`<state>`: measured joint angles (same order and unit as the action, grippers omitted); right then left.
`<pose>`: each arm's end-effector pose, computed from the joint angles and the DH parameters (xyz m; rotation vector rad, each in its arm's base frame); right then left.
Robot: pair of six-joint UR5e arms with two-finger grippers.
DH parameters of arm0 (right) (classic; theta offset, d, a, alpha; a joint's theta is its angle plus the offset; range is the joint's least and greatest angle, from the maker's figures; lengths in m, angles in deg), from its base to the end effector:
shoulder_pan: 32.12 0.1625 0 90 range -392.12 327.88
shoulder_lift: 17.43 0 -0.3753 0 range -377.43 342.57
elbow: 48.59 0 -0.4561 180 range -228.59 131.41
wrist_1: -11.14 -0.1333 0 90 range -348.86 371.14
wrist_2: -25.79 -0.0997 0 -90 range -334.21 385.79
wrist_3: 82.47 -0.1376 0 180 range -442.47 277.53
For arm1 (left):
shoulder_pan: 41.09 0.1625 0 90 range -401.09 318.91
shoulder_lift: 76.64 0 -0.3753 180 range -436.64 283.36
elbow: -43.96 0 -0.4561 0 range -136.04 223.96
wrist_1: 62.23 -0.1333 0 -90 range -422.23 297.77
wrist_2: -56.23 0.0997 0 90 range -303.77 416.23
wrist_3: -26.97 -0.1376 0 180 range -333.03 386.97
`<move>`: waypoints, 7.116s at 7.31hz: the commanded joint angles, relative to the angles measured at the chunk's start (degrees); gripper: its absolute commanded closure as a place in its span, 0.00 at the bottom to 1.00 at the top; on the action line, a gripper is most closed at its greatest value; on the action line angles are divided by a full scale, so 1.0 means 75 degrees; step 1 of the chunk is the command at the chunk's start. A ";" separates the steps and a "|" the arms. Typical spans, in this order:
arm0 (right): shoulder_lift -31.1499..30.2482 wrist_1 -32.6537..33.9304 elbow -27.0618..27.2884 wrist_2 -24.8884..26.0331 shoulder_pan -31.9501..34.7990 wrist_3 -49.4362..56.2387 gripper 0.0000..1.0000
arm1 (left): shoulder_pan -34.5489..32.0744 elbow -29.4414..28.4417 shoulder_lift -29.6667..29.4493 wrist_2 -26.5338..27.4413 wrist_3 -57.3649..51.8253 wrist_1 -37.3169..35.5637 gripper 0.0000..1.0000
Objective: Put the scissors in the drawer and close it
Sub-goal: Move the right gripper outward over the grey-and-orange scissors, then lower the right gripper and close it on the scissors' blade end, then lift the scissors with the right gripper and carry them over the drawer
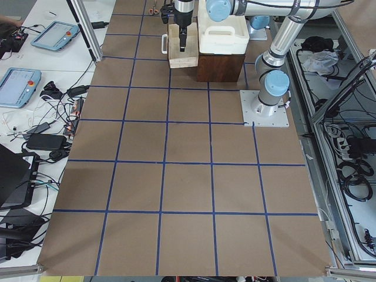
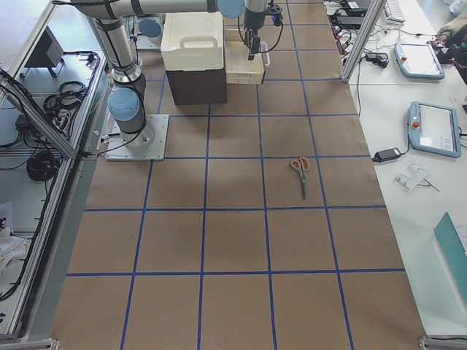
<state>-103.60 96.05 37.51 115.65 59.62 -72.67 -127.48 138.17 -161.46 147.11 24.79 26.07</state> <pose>0.1508 -0.5641 0.3917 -0.3145 3.1142 0.1366 -0.0977 -0.5354 0.4112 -0.0395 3.1228 -0.0715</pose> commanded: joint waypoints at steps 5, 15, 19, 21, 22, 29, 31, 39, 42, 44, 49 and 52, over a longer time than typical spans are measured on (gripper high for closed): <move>0.0564 0.0115 0.0461 0.0274 -0.2748 0.6185 0.00 | 0.0000 0.0002 -0.0010 -0.0012 -0.0003 0.0015 0.00; 0.4164 0.5903 0.0333 -0.0577 -0.4193 1.3839 0.06 | 0.0000 0.0002 -0.0104 0.0000 0.0068 0.0015 0.00; 0.4528 0.5811 -0.0171 -0.0766 -0.4193 1.4678 0.08 | 0.0000 0.0002 -0.0081 -0.0001 -0.0014 0.0015 0.00; 0.4656 0.5823 -0.0218 -0.0766 -0.4193 1.4619 0.09 | 0.0000 0.0025 0.0001 0.0012 -0.0014 0.0027 0.00; 0.4738 0.5811 -0.0230 -0.0754 -0.4193 1.4596 0.11 | 0.0000 0.0048 0.0025 -0.0012 -0.0014 0.0027 0.00; 0.4903 0.5811 -0.0323 -0.0860 -0.4181 1.4384 0.31 | 0.0000 0.0189 0.0013 0.0012 0.0009 0.0015 0.00; 0.4903 0.5811 -0.0324 -0.0860 -0.4181 1.4384 0.55 | 0.0000 0.0166 -0.0057 -0.0001 -0.0002 -0.0020 0.00; 0.3782 0.4666 -0.0335 -0.0825 -0.4123 1.4291 0.88 | -0.0047 0.0166 0.0258 -0.0598 0.0185 0.0202 0.00; 0.2459 0.3262 -0.0335 -0.0825 -0.3364 1.3744 0.89 | -0.0035 0.0154 0.0107 -0.0585 0.0196 0.0109 0.00; 0.1614 0.2183 -0.0324 -0.0848 -0.2777 1.3040 0.88 | 0.0023 0.0084 -0.0079 -0.0528 0.0185 0.0027 0.00; 0.0310 0.1054 0.0061 -0.0696 -0.0437 1.0816 0.88 | 0.0035 0.0189 -0.0290 -0.0305 0.0056 -0.0009 0.00; 0.0379 0.1205 0.0203 -0.0754 0.1006 0.9221 0.89 | 0.0035 0.0178 -0.0315 -0.0328 0.0056 0.0132 0.00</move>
<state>-100.97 104.79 38.76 110.23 62.53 1.55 -127.23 139.51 -163.85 144.77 25.21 26.89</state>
